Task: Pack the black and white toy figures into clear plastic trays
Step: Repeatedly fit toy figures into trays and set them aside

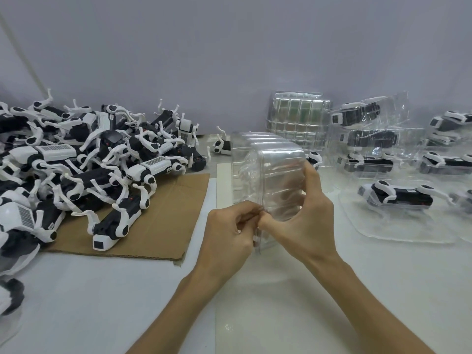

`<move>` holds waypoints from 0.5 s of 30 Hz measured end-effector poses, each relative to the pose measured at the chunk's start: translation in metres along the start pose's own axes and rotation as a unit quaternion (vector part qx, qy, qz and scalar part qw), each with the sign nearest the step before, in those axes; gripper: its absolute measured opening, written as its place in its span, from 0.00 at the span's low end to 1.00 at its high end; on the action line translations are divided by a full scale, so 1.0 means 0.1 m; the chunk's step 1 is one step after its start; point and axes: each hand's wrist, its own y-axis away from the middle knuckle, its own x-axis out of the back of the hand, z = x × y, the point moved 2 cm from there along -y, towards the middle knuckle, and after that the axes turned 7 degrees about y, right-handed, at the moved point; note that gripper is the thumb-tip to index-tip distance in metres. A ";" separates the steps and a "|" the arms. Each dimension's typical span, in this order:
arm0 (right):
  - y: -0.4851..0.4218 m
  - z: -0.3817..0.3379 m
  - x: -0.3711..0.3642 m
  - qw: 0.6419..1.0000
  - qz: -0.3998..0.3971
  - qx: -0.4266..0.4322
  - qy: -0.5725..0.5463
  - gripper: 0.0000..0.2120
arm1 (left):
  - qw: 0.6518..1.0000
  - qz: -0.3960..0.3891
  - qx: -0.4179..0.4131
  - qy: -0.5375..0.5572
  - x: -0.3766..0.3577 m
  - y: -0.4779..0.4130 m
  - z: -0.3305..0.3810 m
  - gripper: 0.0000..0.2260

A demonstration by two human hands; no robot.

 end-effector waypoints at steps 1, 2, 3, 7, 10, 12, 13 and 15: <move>0.00 0.00 0.00 1.000 0.003 -0.002 0.002 0.48 | 1.000 0.003 -0.003 -0.010 -0.01 -0.01 -0.01 0.13; -0.01 -0.01 0.00 1.000 0.006 -0.004 0.003 0.48 | 1.000 0.006 -0.009 -0.021 -0.01 -0.01 -0.01 0.12; -0.01 -0.01 0.01 1.000 0.008 -0.005 0.002 0.48 | 0.999 0.010 -0.016 -0.030 -0.02 -0.02 -0.01 0.12; -0.01 -0.04 0.00 1.000 0.003 -0.010 -0.002 0.47 | 0.998 0.022 -0.037 -0.039 -0.02 -0.02 0.00 0.12; 0.08 -0.11 -0.05 0.999 -0.019 -0.013 -0.034 0.44 | 0.999 0.002 -0.030 -0.039 0.05 0.03 -0.03 0.13; 0.14 -0.15 -0.09 0.997 -0.053 -0.005 -0.050 0.43 | 0.999 -0.013 -0.015 -0.025 0.10 0.07 -0.02 0.16; 0.15 -0.16 -0.10 0.996 -0.066 -0.004 -0.055 0.44 | 1.000 -0.014 -0.010 -0.016 0.12 0.07 -0.01 0.16; 0.11 -0.14 -0.08 0.995 -0.074 -0.013 -0.062 0.48 | 1.000 -0.022 -0.007 -0.007 0.12 0.05 0.00 0.18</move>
